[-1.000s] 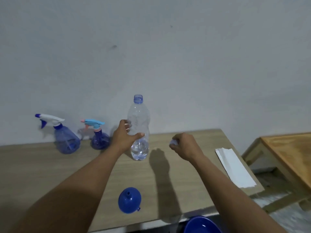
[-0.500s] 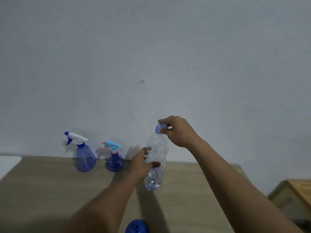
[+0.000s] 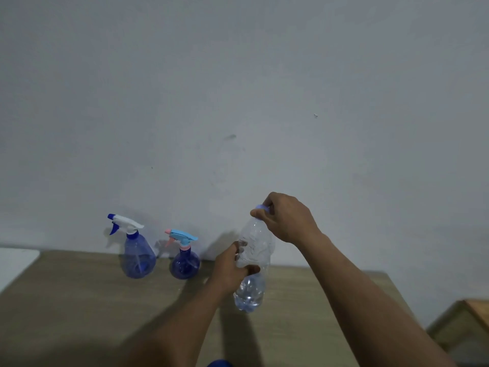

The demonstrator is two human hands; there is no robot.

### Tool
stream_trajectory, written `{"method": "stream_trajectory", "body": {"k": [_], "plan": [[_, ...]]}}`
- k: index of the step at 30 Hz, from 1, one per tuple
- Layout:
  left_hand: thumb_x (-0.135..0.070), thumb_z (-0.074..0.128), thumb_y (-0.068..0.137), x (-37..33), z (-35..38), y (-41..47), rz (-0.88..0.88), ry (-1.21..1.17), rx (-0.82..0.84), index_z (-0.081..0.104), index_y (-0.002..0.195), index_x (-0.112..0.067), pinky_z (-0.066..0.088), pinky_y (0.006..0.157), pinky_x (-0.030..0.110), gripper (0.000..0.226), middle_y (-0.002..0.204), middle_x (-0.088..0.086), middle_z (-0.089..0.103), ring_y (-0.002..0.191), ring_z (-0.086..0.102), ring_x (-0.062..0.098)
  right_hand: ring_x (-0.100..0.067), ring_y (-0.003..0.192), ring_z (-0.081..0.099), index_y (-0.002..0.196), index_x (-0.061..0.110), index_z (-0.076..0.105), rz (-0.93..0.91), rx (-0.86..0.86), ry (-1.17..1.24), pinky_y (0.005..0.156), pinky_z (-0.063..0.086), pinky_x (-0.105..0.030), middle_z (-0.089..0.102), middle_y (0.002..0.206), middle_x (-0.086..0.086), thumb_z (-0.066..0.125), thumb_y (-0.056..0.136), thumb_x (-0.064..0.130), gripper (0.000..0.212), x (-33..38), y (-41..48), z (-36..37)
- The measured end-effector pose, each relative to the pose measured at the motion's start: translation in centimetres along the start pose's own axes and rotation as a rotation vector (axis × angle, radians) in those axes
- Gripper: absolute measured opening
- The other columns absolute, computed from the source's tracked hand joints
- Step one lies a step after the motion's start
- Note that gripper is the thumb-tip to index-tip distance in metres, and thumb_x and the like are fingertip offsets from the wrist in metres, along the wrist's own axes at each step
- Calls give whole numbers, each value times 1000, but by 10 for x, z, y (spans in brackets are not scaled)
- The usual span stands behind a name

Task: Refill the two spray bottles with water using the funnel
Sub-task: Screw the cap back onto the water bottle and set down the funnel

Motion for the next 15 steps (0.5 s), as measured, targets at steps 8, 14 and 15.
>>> {"method": "stream_trajectory", "body": {"k": [8, 14, 15], "plan": [[-24, 78, 83, -5, 0, 0, 8, 7, -12, 50, 129, -23, 43, 62, 5, 54, 114, -12, 57, 107, 56, 7, -19, 89, 62, 97, 19, 61, 14, 11, -11, 73, 48, -32, 68, 95, 7, 63, 92, 49, 31, 5, 6, -2], [-26, 79, 81, -4, -2, -1, 11, 17, -29, 53, 127, -26, 43, 56, 0, 53, 116, -10, 64, 91, 58, -2, -12, 105, 64, 117, 22, 71, -50, 133, 226, 78, 44, -19, 70, 110, 10, 59, 93, 12, 28, -3, 10, 4], [-27, 80, 80, -4, -2, -1, 11, 13, -31, 54, 126, -27, 43, 57, 0, 53, 116, -9, 66, 93, 59, -3, -10, 110, 62, 123, 24, 69, -55, 163, 271, 85, 44, -19, 69, 118, 10, 59, 95, 11, 32, -5, 9, 4]]}}
Point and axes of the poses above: each hand's wrist, its own y-axis towards the middle knuckle, its own z-axis out of the palm, x = y × z, the point moved 4 cm from there along y, towards the middle knuckle
